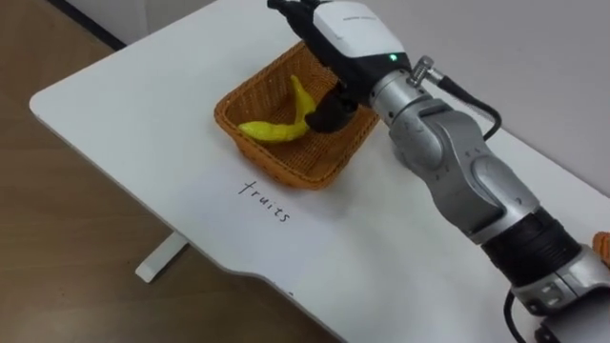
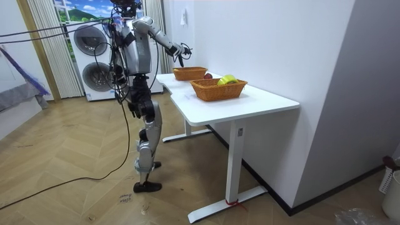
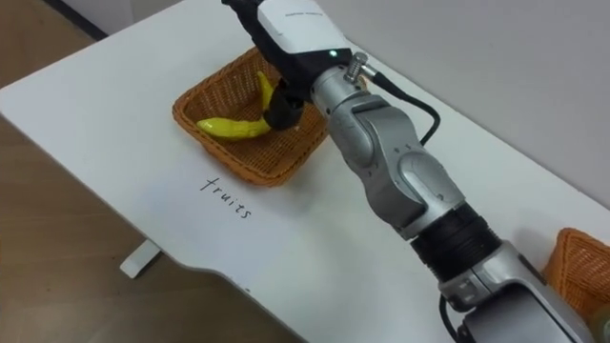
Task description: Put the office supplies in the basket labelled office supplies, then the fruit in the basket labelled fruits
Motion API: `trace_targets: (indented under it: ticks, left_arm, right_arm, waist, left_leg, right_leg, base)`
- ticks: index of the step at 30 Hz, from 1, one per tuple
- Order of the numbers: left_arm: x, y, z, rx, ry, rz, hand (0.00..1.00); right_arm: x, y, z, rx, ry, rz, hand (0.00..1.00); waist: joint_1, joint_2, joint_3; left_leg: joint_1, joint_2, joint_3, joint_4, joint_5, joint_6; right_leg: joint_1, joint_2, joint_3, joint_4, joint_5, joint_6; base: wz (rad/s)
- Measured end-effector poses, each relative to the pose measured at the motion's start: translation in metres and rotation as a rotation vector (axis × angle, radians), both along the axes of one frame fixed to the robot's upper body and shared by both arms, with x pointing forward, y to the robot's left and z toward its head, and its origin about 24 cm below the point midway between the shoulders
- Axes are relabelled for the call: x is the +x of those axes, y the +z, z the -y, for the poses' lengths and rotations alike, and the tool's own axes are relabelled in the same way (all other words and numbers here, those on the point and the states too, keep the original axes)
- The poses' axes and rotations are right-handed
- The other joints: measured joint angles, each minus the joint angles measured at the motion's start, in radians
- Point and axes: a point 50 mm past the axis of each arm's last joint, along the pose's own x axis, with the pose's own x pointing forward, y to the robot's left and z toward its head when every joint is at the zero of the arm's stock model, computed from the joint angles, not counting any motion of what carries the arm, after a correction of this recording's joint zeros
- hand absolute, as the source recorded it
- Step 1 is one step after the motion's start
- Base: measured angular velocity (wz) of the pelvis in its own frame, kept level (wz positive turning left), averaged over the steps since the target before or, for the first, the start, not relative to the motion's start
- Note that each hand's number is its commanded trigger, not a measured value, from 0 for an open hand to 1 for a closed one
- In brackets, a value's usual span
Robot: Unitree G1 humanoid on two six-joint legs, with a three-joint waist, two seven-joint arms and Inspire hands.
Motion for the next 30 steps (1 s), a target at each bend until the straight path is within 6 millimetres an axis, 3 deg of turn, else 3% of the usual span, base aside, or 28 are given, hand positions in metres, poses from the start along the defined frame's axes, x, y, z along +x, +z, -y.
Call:
trace_targets:
  ticks: [5, 10, 17, 19, 24, 30]
  left_arm:
    - [0.001, 0.001, -0.001, 0.023, 0.005, 0.014, 0.0]
    - [0.001, 0.003, -0.002, 0.025, 0.015, 0.031, 0.0]
    - [0.0, 0.002, 0.002, 0.037, 0.039, 0.052, 0.0]
    - [0.0, 0.001, 0.007, 0.03, 0.059, 0.062, 0.0]
    - [0.001, -0.001, 0.016, 0.005, 0.069, 0.069, 0.0]
    - [0.0, -0.001, 0.015, 0.01, 0.07, 0.066, 0.0]
  right_arm:
    - [0.0, 0.012, 0.01, 0.04, -0.004, 0.033, 0.0]
    - [-0.003, 0.025, 0.02, 0.125, -0.013, 0.062, 0.0]
    - [-0.002, 0.04, 0.047, 0.295, -0.074, 0.107, 0.0]
    - [-0.001, 0.042, 0.056, 0.341, -0.098, 0.104, 0.0]
    - [-0.001, 0.041, 0.078, 0.397, -0.185, 0.124, 0.0]
    - [0.004, 0.031, 0.1, 0.491, -0.266, 0.077, 0.0]
  waist:
    - [-0.017, 0.006, 0.0001]
    - [-0.042, 0.021, -0.0005]
    - [-0.112, 0.055, -0.0049]
    - [-0.115, 0.063, -0.0097]
    - [-0.164, 0.094, -0.0206]
    - [-0.183, 0.114, -0.021]
  left_leg:
    - [0.009, 0.002, 0.012, -0.001, 0.0, 0.0]
    - [0.02, 0.007, 0.039, -0.006, 0.0, 0.0]
    - [0.057, 0.009, 0.073, -0.016, 0.001, 0.001]
    - [0.073, 0.011, 0.092, -0.027, 0.002, 0.003]
    - [0.096, 0.011, 0.107, -0.033, 0.003, 0.007]
    - [0.12, 0.015, 0.118, -0.045, 0.003, 0.007]
  right_leg:
    - [0.003, 0.0, 0.005, 0.0, 0.0, 0.0]
    - [0.001, 0.001, 0.051, -0.001, 0.0, 0.0]
    - [0.019, -0.003, 0.088, 0.001, 0.0, 0.0]
    - [0.023, -0.004, 0.104, 0.0, 0.0, 0.0]
    - [0.037, -0.007, 0.113, 0.001, 0.0, 0.0]
    - [0.052, -0.006, 0.12, 0.002, 0.0, 0.0]
  base:
    - [-0.08]
    - [-0.17]
    - [-0.13]
    - [-0.27]
    - [-0.11]
    - [-0.05]
